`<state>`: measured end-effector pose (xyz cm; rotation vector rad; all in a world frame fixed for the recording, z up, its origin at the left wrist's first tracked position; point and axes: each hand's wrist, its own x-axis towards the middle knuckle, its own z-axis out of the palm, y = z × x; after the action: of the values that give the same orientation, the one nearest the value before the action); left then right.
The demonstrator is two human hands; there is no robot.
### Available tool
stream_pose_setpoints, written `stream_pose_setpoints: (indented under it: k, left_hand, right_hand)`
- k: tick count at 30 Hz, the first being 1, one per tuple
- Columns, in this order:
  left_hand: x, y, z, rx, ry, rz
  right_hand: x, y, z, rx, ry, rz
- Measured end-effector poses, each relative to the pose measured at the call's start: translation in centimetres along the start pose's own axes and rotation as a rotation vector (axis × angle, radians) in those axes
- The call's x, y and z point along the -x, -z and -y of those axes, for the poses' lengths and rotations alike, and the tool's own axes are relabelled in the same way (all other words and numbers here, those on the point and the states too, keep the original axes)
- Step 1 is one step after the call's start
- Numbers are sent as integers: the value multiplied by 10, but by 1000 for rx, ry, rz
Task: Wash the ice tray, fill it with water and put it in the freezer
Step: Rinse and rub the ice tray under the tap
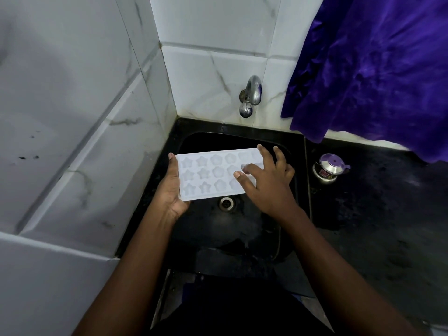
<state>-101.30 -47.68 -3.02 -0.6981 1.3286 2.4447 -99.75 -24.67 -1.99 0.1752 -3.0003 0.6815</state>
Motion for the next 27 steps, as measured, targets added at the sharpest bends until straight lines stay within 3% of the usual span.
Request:
stream_pose_setpoints:
  k: [18, 27]
  left_hand:
    - [-2, 2, 3, -4, 20, 24]
    - [3, 0, -1, -13, 24, 8]
  right_hand:
    - [2, 6, -4, 52, -16, 2]
    - [6, 3, 0, -52, -19, 10]
